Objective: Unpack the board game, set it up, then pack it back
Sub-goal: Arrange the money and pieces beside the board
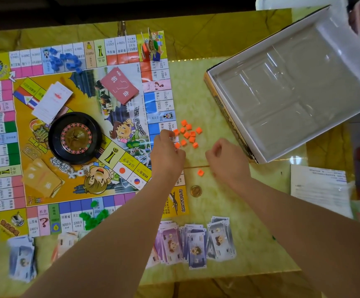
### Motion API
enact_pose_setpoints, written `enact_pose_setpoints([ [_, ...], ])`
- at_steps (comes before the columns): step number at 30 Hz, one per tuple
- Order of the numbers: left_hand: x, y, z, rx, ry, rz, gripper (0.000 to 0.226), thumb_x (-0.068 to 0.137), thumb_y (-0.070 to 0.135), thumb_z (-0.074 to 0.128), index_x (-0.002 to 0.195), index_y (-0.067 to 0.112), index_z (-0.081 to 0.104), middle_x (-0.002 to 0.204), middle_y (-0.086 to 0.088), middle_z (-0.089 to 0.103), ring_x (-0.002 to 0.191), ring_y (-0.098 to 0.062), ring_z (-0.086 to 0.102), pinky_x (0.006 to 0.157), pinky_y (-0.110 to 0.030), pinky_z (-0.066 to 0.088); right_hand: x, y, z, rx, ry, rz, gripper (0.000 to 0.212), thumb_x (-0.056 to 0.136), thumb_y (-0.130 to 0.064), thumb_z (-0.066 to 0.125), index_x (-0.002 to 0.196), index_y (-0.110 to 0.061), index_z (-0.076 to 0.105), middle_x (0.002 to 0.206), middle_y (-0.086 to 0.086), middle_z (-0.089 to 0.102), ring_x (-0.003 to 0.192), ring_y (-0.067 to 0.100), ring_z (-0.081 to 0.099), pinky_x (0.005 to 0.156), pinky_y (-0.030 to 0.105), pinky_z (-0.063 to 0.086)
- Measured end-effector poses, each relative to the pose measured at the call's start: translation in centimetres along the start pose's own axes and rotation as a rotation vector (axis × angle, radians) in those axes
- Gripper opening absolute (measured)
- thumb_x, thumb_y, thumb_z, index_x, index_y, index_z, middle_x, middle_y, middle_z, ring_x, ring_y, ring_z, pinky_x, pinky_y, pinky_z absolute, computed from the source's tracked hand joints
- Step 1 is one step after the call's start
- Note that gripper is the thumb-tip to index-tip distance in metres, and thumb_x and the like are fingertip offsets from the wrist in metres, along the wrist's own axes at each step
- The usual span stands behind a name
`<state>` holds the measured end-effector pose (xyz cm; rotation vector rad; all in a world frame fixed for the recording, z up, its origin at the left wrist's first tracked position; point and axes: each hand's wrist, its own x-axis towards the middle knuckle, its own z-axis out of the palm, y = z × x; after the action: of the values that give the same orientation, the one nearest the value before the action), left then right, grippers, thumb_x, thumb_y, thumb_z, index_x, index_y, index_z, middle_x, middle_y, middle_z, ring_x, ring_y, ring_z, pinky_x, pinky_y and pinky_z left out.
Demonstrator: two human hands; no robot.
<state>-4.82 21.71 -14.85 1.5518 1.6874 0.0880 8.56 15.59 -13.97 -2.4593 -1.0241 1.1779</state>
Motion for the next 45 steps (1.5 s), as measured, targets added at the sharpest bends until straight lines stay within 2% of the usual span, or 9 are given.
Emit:
enact_pose_setpoints([
  [4,0.0,0.7,0.4,-0.072,-0.049,0.022,0.037,0.083,0.001,0.054,0.119,0.011,0.051,0.113,-0.008,0.055,0.093,-0.022,0.056,0.08,-0.035,0.047,-0.6,0.0,1.0,0.377,-0.27,0.316,0.008,0.091,-0.016,0.053,0.086,-0.01,0.049,0.07,0.016,0.069,0.047,0.024,0.059,0.044,0.027,0.048],
  [10,0.9,0.6,-0.3,-0.062,0.051,-0.004,0.042,0.085,0.002,0.053,0.126,0.008,0.05,0.119,-0.01,0.048,0.093,-0.024,0.054,0.079,-0.033,0.043,1.4,-1.5,1.3,0.577,-0.153,0.266,0.002,0.093,-0.009,0.05,0.093,-0.011,0.051,0.087,0.019,0.069,0.064,0.022,0.065,0.061,0.032,0.058],
  [14,1.6,1.0,0.0,-0.085,0.005,-0.009,0.044,0.085,0.003,0.052,0.129,0.008,0.052,0.12,-0.013,0.051,0.094,-0.023,0.055,0.081,-0.031,0.044,3.3,-2.1,0.8,0.643,-0.078,0.228,0.022,0.089,-0.002,0.047,0.107,-0.015,0.046,0.086,0.016,0.066,0.062,0.019,0.059,0.059,0.03,0.054],
  [17,1.3,1.4,0.4,-0.096,-0.037,0.05,0.041,0.087,0.004,0.052,0.128,0.008,0.055,0.12,-0.012,0.049,0.098,-0.024,0.057,0.087,-0.031,0.045,4.3,-2.2,1.2,0.44,-0.004,0.106,0.023,0.087,-0.004,0.047,0.104,-0.021,0.049,0.095,0.007,0.063,0.075,0.018,0.059,0.067,0.031,0.051],
  [20,1.7,1.2,0.2,-0.072,0.024,0.035,0.043,0.086,0.003,0.05,0.128,0.011,0.054,0.123,-0.011,0.044,0.09,-0.021,0.052,0.074,-0.022,0.036,4.8,-2.8,1.0,0.246,0.069,-0.062,0.035,0.087,-0.001,0.05,0.116,-0.019,0.054,0.113,0.003,0.051,0.091,0.013,0.05,0.081,0.025,0.043],
  [28,1.6,0.5,-0.4,-0.074,-0.059,0.035,0.046,0.09,0.009,0.05,0.135,0.016,0.05,0.122,-0.009,0.039,0.095,-0.024,0.057,0.081,-0.036,0.05,4.6,-3.7,1.9,0.123,0.004,-0.157,0.05,0.088,-0.003,0.051,0.134,-0.021,0.049,0.131,0.007,0.036,0.125,0.023,0.043,0.107,0.034,0.039],
  [32,-0.3,-0.6,-1.1,-0.049,-0.021,0.037,0.041,0.09,0.011,0.05,0.13,0.015,0.051,0.121,-0.007,0.041,0.094,-0.021,0.056,0.077,-0.031,0.044,2.3,-3.2,1.6,0.119,0.046,-0.207,0.043,0.09,-0.006,0.054,0.131,-0.016,0.048,0.125,0.004,0.04,0.109,0.015,0.049,0.08,0.01,0.044],
  [38,-5.7,-3.4,-1.0,-0.002,-0.1,0.058,0.025,0.091,0.012,0.049,0.107,0.018,0.067,0.092,-0.001,0.064,0.072,-0.016,0.057,0.064,-0.027,0.042,-3.6,-0.5,1.9,0.177,-0.038,-0.157,0.02,0.089,-0.006,0.05,0.101,-0.019,0.057,0.07,-0.005,0.051,0.056,0.009,0.045,0.051,0.023,0.037],
  [45,-13.5,-5.8,0.2,0.158,-0.356,0.139,0.021,0.092,0.01,0.049,0.101,0.014,0.067,0.081,0.003,0.062,0.077,-0.02,0.06,0.063,-0.026,0.042,-10.5,4.5,2.3,0.014,-0.089,-0.069,0.022,0.086,-0.003,0.05,0.103,-0.015,0.056,0.076,-0.003,0.053,0.066,0.014,0.05,0.061,0.029,0.039],
])
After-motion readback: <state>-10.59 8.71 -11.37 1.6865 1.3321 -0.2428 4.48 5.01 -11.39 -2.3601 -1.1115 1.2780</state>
